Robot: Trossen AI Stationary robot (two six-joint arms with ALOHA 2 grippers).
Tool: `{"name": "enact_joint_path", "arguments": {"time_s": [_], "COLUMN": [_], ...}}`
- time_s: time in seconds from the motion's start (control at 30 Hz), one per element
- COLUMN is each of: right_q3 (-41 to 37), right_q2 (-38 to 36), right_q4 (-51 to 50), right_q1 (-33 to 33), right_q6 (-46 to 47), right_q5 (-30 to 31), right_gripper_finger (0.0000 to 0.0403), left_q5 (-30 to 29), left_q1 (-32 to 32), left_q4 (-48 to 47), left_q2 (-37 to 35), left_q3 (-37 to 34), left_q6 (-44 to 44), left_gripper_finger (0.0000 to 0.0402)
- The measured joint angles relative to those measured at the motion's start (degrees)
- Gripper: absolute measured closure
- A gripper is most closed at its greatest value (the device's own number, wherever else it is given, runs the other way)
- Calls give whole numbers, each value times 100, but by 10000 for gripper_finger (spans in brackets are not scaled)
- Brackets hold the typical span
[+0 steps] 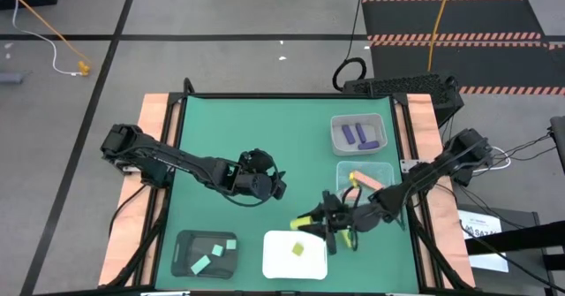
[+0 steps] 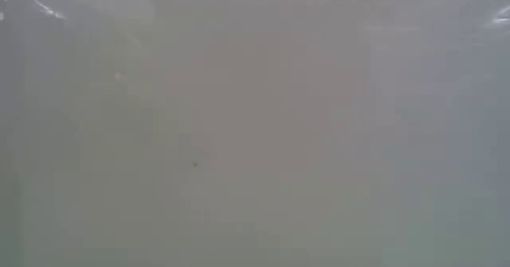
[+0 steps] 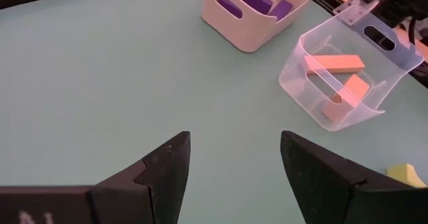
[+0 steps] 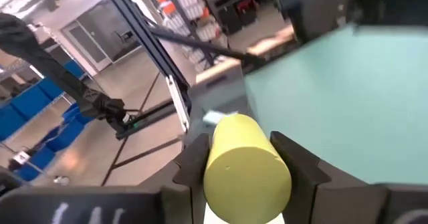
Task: Sort & place blocks by color
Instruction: Put the right green block into the white bin, then put the green block into the white bin
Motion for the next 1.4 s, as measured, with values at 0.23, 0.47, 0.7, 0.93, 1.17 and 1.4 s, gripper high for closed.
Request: {"name": "enact_joint_path", "arguments": {"time_s": [0.23,0.47,0.7,0.93,1.17,1.4], "right_q3": [0,0,2,2,2,2], "right_q2": [534,881,1050,1048,1039,638], "right_q4": [13,229,402,526,974,413], "right_q1": [179,450,510,510,507,532], "right_q6": [1178,1945,2169,2170,2175,2728], "right_q5": [-2,3,63,-139,-628,-2141], "right_gripper_finger": [269,270,262,210,147,137], "left_q5": [8,10,16,23,23,22], "left_q1": [-106,-221,-338,-476,-555,-659], "left_q4": [-2,-8,-20,-55,-379,-475], "left_q2": [0,0,0,0,0,0], "left_q3": [0,0,0,0,0,0], "left_q6": [-5,12,11,11,-22,-21], "left_gripper_finger": [170,170,170,170,170,170]}}
